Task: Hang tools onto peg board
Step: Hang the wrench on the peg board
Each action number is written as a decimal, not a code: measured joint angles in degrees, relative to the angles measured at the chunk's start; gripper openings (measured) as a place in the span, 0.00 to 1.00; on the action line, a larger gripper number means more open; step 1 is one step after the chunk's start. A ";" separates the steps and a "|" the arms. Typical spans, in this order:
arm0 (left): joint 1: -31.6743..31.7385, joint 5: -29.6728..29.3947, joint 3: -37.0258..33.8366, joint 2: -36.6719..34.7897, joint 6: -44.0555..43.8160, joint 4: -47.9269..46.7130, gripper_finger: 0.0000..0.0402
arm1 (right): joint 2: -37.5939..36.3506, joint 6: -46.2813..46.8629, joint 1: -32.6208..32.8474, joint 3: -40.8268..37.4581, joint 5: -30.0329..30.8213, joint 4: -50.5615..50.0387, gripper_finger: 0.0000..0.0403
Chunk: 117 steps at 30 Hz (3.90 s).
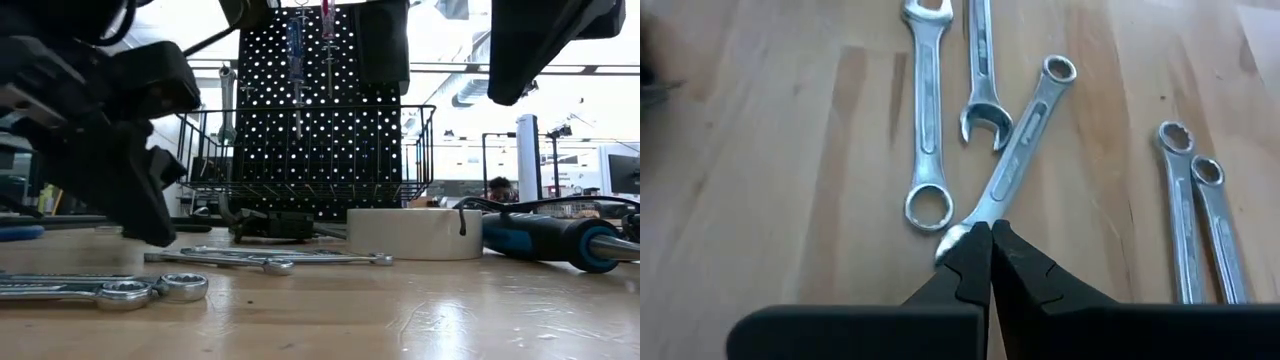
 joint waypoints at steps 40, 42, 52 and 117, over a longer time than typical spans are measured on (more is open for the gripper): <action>-8.35 -17.70 0.63 23.96 -4.48 34.97 0.00 | 11.45 -30.75 -7.65 0.00 -12.94 20.65 0.50; -8.44 -17.74 0.63 24.22 -4.28 35.38 0.00 | 11.71 -33.68 -7.63 0.00 -12.54 20.48 0.50; -7.95 -18.81 0.63 24.38 -1.07 35.87 0.00 | 16.86 -41.57 -7.78 0.39 -13.34 19.75 0.49; 1.77 -4.62 1.78 0.63 16.29 9.12 0.00 | 4.85 -21.78 -5.89 -0.13 -13.76 11.10 0.00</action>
